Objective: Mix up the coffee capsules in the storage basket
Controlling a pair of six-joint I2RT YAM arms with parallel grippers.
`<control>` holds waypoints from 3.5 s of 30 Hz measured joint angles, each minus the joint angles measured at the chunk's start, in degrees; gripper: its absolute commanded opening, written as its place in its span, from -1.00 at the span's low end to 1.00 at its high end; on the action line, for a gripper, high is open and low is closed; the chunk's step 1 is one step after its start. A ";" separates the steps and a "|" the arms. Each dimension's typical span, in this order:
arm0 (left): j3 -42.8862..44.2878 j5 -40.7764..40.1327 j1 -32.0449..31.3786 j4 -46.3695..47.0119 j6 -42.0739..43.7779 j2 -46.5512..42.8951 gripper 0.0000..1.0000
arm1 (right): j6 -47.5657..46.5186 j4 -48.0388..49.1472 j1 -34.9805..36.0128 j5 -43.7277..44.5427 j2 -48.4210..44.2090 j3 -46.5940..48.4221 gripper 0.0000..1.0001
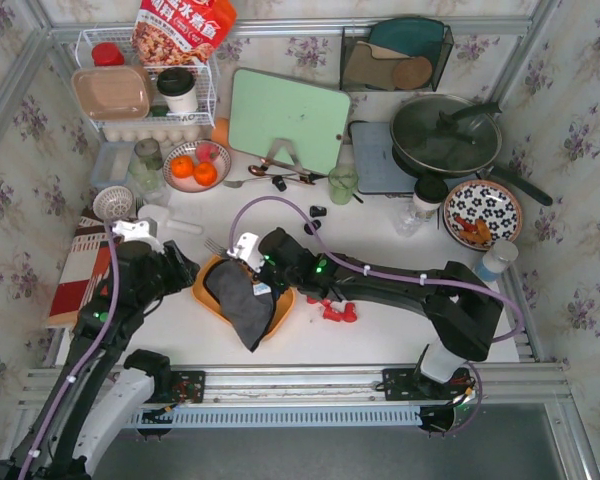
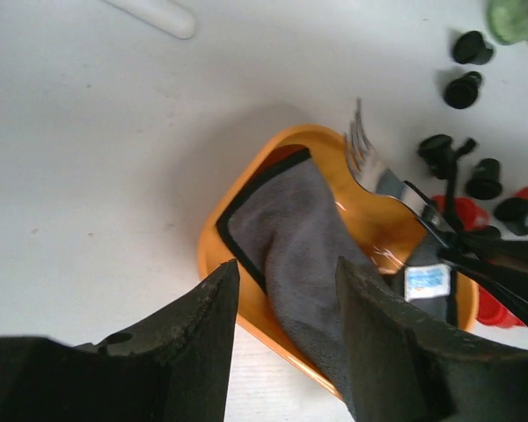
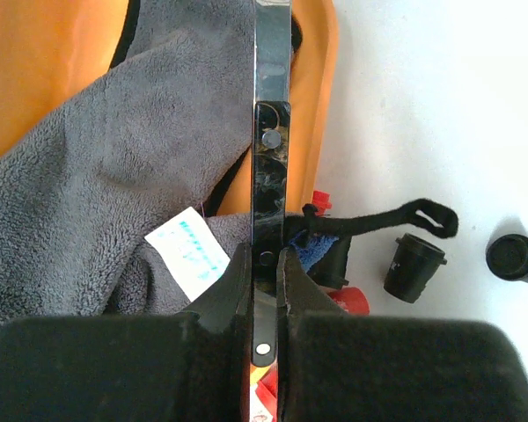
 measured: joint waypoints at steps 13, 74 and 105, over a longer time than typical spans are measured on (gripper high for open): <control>-0.70 11.85 -0.02 8.63 -0.28 4.09 -0.05 | 2.32 5.73 0.00 -2.91 -3.13 -3.91 -1.00; 3.08 -2.97 -15.98 22.73 -7.45 13.14 -1.00 | 27.30 24.79 0.00 -6.16 -5.90 -10.32 0.34; 36.79 -4.09 26.43 -23.23 20.15 58.82 -0.88 | 13.55 26.84 -0.09 -0.04 -17.11 -26.93 0.49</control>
